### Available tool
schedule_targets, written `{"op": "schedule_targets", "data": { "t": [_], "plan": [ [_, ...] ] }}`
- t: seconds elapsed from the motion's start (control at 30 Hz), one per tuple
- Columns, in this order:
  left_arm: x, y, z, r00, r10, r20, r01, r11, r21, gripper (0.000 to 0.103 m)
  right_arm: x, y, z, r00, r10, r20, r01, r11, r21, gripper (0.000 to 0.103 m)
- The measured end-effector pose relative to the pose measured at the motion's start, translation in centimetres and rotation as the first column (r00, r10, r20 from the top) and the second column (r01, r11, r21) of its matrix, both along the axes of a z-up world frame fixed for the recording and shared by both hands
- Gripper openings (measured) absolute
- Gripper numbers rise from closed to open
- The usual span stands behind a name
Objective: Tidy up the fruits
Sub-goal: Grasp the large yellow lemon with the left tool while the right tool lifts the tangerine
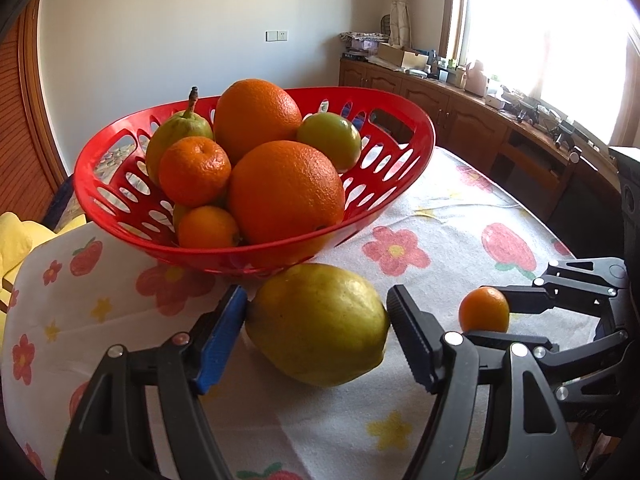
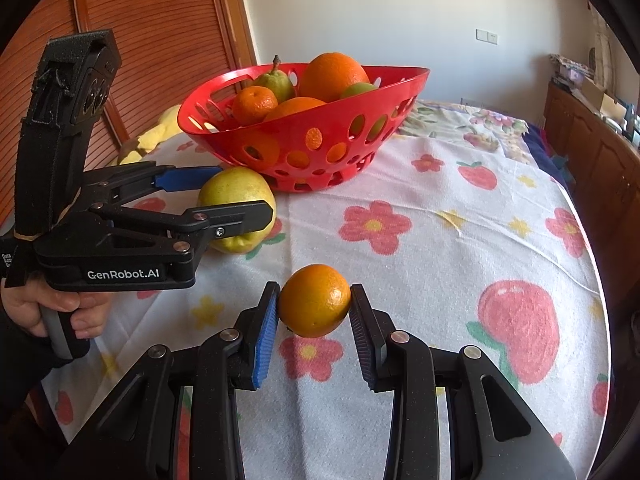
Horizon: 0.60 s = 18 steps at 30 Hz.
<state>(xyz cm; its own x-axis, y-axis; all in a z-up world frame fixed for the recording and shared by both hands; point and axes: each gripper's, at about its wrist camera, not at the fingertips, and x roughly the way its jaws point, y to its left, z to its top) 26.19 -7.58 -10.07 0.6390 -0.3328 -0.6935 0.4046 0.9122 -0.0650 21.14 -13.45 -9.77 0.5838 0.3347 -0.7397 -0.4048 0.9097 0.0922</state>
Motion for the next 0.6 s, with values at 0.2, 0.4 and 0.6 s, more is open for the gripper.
{"op": "schedule_targets", "data": {
  "t": [0.2,0.4,0.6],
  "plan": [
    [0.1,0.1,-0.2,1.0,0.01,0.0,-0.01,1.0,0.011,0.073,-0.1,0.1,0.0,1.0,-0.004,-0.001,0.004,1.0,0.005,0.035],
    [-0.4,0.3,-0.2,1.0,-0.002,0.002,0.002,1.0,0.021,0.071,-0.1,0.1,0.0,1.0,-0.009,-0.004,0.009,1.0,0.0,0.035],
    [-1.7,1.4,0.3,0.999,-0.018,-0.031,0.017,0.999,-0.041,0.071,-0.1,0.2,-0.2,1.0,-0.017,-0.008,0.017,1.0,-0.009,0.035]
  ]
}}
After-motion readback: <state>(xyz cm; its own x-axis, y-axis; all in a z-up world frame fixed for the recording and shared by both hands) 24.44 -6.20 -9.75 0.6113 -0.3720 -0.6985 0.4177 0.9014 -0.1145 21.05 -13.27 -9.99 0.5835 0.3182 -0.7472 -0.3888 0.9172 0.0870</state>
